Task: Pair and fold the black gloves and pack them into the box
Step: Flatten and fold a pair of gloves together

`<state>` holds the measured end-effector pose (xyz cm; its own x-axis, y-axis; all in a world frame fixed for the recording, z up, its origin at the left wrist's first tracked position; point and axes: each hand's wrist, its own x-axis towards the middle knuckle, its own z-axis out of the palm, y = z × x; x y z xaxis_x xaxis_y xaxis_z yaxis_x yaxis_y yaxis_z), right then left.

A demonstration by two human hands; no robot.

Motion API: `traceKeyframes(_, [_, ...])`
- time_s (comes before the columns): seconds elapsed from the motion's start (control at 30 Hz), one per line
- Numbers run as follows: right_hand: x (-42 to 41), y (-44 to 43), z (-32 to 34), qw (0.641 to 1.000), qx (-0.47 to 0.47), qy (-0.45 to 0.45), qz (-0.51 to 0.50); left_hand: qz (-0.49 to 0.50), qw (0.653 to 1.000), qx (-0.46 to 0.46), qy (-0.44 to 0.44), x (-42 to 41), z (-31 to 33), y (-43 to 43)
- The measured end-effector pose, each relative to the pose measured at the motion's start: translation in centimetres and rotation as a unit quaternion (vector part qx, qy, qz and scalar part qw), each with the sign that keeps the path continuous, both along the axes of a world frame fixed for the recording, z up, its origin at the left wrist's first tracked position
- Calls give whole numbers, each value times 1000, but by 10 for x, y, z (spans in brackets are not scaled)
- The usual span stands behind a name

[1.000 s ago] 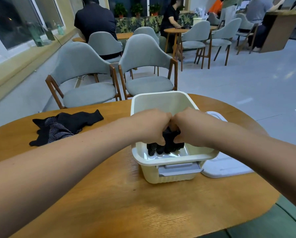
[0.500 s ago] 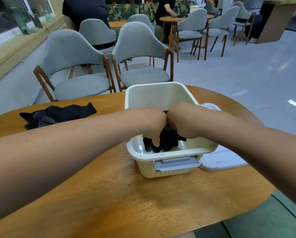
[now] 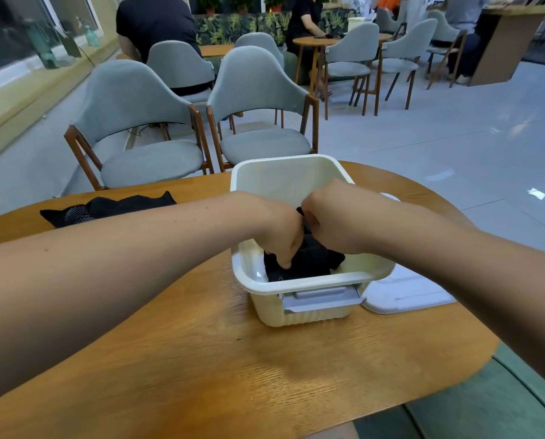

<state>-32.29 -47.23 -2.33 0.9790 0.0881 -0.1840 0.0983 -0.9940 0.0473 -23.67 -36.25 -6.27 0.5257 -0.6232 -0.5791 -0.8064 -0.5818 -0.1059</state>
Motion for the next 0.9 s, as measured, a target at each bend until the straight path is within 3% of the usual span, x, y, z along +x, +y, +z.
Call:
traceKeyframes(0.13, [-13, -1, 15, 997, 16, -74, 9, 16, 999, -49, 8, -4, 13, 9])
traceKeyframes(0.33, [-27, 8, 38, 984, 57, -166, 38, 33, 980, -194, -42, -12, 44, 41])
traceKeyframes(0.67, [-28, 74, 48, 964, 139, -199, 108, 104, 914, -376, -114, -15, 74, 150])
traceKeyframes(0.9, [-18, 142, 16, 955, 190, -177, 143, 212, 884, -399, -118, -19, 49, 237])
